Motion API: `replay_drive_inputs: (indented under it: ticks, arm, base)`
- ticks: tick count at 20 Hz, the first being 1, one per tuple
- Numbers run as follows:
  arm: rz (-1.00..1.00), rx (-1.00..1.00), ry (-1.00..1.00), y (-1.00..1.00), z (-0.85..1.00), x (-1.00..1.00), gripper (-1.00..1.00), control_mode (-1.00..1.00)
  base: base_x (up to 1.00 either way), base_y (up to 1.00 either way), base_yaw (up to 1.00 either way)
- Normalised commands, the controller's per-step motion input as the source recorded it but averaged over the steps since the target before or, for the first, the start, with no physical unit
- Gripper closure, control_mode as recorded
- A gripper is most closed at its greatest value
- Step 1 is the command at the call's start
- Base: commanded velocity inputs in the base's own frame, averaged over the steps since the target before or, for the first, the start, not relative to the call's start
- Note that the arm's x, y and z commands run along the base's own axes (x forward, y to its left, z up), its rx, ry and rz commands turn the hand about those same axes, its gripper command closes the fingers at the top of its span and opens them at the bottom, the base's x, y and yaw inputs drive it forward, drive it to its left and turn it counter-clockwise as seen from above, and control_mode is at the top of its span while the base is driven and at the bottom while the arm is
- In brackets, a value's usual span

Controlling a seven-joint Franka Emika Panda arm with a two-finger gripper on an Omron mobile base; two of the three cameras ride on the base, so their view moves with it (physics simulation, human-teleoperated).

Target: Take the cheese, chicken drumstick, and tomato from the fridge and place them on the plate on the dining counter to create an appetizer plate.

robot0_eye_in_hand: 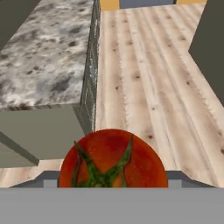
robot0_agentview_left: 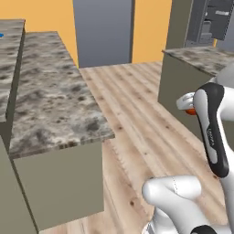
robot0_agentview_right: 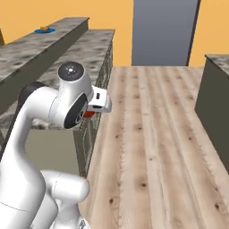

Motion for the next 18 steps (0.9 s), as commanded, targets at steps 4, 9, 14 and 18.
replay_drive_inputs:
  ticks: [4,9,14,18]
  arm:
    - [0.0,0.0,0.0,0.0,0.0,0.0,1.0,1.0]
    - [0.0,0.0,0.0,0.0,0.0,0.0,1.0,1.0]
    - [0.0,0.0,0.0,0.0,0.0,0.0,1.0,1.0]
    - [0.0,0.0,0.0,0.0,0.0,0.0,1.0,1.0]
  base:
    - [-0.55,1.0,-0.05]
    - [-0.55,1.0,-0.06]
    - [-0.52,1.0,-0.06]
    - [-0.49,1.0,-0.05]
